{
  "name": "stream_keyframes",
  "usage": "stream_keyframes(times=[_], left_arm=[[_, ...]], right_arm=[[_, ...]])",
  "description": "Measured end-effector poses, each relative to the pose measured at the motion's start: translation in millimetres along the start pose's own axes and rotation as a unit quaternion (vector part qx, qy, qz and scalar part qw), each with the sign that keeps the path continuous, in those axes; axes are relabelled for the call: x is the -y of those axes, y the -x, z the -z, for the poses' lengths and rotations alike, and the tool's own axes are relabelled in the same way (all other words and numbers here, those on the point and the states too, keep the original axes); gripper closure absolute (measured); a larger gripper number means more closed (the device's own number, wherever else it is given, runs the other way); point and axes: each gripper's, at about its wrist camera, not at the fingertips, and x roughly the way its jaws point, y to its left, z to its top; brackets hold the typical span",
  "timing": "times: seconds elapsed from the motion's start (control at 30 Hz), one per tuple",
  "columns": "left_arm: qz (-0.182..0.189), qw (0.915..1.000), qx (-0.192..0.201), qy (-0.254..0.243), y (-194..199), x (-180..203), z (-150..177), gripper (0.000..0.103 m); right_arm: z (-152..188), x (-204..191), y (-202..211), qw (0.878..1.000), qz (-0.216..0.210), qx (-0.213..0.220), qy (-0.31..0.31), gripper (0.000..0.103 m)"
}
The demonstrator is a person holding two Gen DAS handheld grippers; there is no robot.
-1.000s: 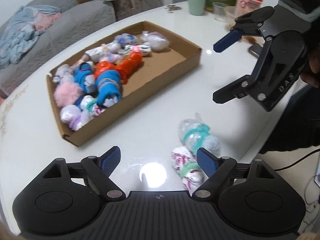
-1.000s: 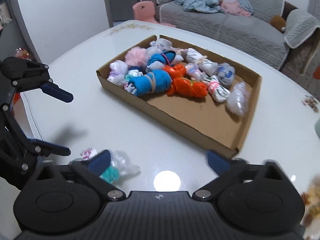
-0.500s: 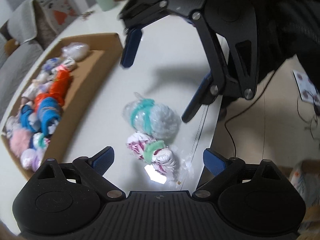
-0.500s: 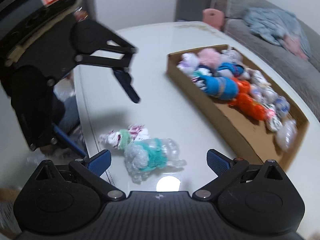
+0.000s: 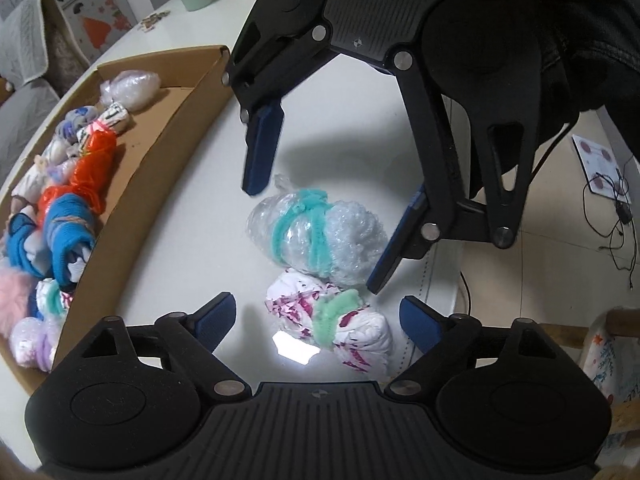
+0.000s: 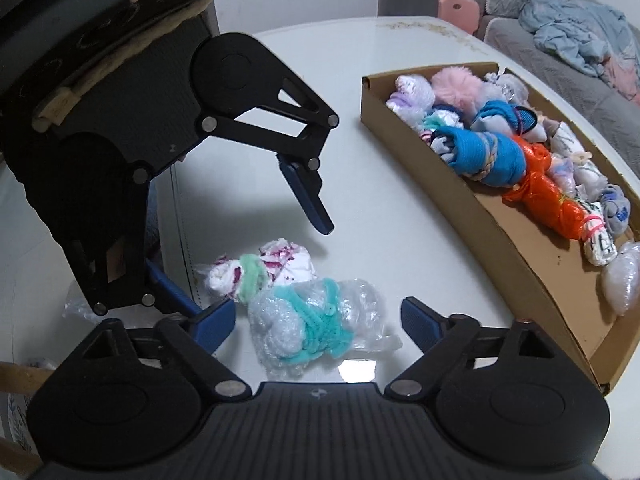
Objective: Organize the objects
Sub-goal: 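Grasp white pink-print sock with left tool while right tool grasps clear teal-band bundle, then carry both held bundles into the box and lower them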
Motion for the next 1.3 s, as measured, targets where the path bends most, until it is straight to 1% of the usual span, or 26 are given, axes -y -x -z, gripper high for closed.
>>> stream_keyframes(times=[0.03,0.1,0.2,0.3,0.33,0.37,0.4,0.43,0.6,0.7,0.8,0.9,1.03,1.13,1.23,1.3], left_arm=[[-0.001,1.0000,0.000,-0.002,-1.2,0.0,0.2,0.013],[0.000,1.0000,0.005,-0.004,-2.2,-0.4,0.9,0.014],[0.001,0.9999,0.012,-0.001,-2.7,-1.9,0.9,0.016],[0.003,0.9999,0.016,0.005,-2.1,-3.7,1.0,0.022],[0.003,0.9998,0.017,0.007,-1.6,-4.5,1.0,0.026],[0.003,0.9998,0.019,0.010,-0.8,-5.3,1.0,0.033],[0.004,0.9997,0.020,0.014,-0.2,-6.1,1.1,0.036],[0.005,0.9996,0.021,0.018,0.5,-6.9,1.0,0.042],[-0.003,0.9996,0.020,0.020,3.0,-5.1,0.5,0.047],[-0.015,0.9996,0.014,0.019,3.6,-5.5,-1.8,0.048],[-0.018,0.9992,0.013,0.034,7.6,-10.0,-5.4,0.048],[-0.032,0.9981,0.015,0.051,14.7,-14.5,-11.5,0.048],[-0.050,0.9942,0.024,0.092,28.9,-24.2,-24.7,0.048],[-0.065,0.9888,0.043,0.128,40.1,-32.7,-38.1,0.048],[-0.083,0.9808,0.062,0.165,50.7,-43.7,-51.5,0.048],[-0.096,0.9729,0.077,0.196,57.8,-52.1,-57.9,0.048]], right_arm=[[0.0,-0.2,-2.0,1.000,-0.002,-0.005,0.001,0.026],[-1.0,0.8,-3.1,1.000,-0.002,-0.009,0.004,0.030],[-0.9,1.8,-2.5,1.000,-0.002,-0.010,0.004,0.032],[-0.1,2.8,-3.3,1.000,-0.001,-0.012,0.001,0.035],[0.1,2.6,-3.2,1.000,0.000,-0.013,0.001,0.036],[-0.1,3.1,-3.7,1.000,0.000,-0.014,0.001,0.036],[-0.1,3.0,-3.5,1.000,0.001,-0.014,0.000,0.037],[-0.3,3.5,-3.2,1.000,0.003,-0.014,-0.001,0.037],[-3.2,9.3,-3.0,1.000,0.010,-0.016,-0.014,0.040],[-4.0,11.1,-0.1,1.000,0.008,-0.012,-0.022,0.041],[-5.7,13.2,2.1,1.000,0.008,-0.008,-0.029,0.041],[-4.8,13.0,7.7,0.999,0.013,-0.006,-0.034,0.041],[-2.1,16.2,22.9,0.998,0.026,0.012,-0.054,0.041],[0.8,21.7,38.5,0.995,0.050,0.030,-0.076,0.041],[2.8,28.8,51.6,0.991,0.078,0.048,-0.093,0.041],[3.6,36.4,60.0,0.987,0.102,0.062,-0.106,0.041]])
